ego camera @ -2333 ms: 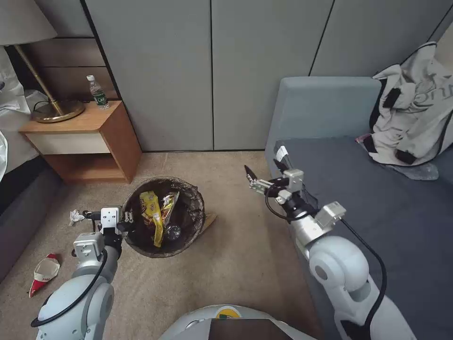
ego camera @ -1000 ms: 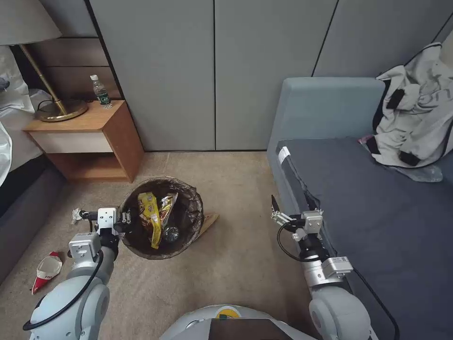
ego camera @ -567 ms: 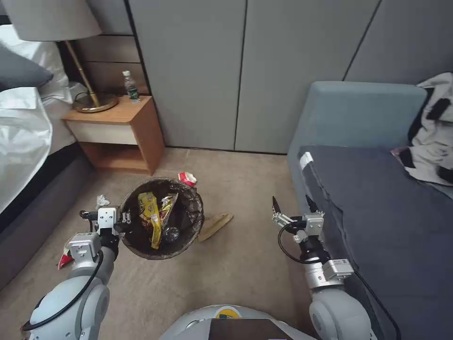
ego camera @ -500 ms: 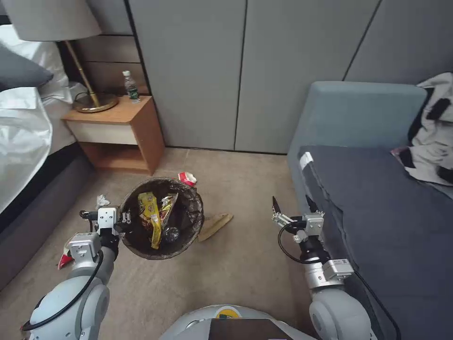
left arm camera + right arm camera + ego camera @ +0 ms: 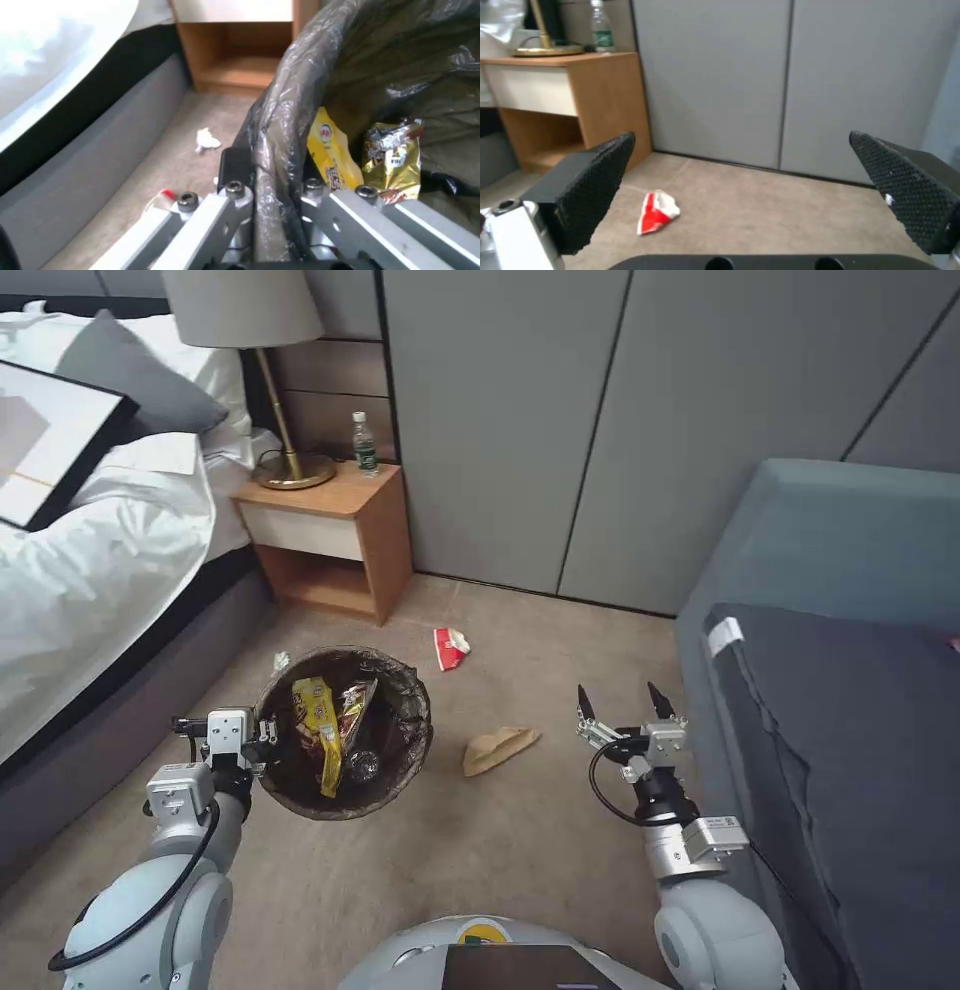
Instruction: Pick up the trash bin, then pick up the garbage from the floor and place it into the trash bin.
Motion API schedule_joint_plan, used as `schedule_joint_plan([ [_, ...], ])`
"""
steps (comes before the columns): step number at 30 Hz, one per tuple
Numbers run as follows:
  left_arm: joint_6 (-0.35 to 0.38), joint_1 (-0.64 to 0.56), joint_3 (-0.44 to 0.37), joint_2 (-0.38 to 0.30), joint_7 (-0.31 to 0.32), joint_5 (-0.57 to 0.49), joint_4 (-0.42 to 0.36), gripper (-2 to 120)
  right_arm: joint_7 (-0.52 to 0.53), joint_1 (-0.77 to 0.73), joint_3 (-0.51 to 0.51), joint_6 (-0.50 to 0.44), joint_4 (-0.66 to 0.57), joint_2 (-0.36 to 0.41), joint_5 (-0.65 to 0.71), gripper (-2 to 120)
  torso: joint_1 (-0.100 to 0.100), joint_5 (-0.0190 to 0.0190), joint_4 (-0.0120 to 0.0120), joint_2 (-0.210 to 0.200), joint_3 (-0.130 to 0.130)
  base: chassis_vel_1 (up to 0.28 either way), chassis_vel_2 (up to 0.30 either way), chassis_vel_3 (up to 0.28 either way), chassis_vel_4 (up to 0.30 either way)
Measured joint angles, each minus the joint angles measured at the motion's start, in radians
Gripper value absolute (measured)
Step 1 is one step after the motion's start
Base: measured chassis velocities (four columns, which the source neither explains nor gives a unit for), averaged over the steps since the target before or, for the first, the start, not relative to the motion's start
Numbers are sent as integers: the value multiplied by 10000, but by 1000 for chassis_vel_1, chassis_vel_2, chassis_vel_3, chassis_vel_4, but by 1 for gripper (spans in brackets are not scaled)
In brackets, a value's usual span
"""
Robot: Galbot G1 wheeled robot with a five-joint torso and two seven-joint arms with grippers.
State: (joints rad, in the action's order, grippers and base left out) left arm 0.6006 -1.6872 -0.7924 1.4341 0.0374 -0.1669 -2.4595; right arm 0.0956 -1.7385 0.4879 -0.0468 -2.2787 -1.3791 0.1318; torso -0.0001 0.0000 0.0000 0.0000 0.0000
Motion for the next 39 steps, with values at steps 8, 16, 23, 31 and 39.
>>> schedule_joint_plan([
  [8,-169,-6,-2,2,9,1,48,4,209,95,72,280,6,23,268,100,0,0,6,0,0,77,75,74,75],
  [16,-195,-36,-4,0,21,4,42,4,476,272,1,843,-12,92,558,100,0,0,-1,0,0,7,4,5,3],
  [23,-209,-49,-31,-24,26,6,22,4,691,464,-137,1427,25,138,832,100,0,0,-1,0,0,0,0,0,0],
  [31,-214,-34,-2,-24,34,19,17,4,956,956,-277,2182,243,150,1259,100,0,0,0,0,0,0,0,0,0],
  [39,-228,-49,-70,-25,39,6,-1,4,1083,1535,-347,2678,674,202,1793,100,0,0,1,0,0,0,0,0,0],
])
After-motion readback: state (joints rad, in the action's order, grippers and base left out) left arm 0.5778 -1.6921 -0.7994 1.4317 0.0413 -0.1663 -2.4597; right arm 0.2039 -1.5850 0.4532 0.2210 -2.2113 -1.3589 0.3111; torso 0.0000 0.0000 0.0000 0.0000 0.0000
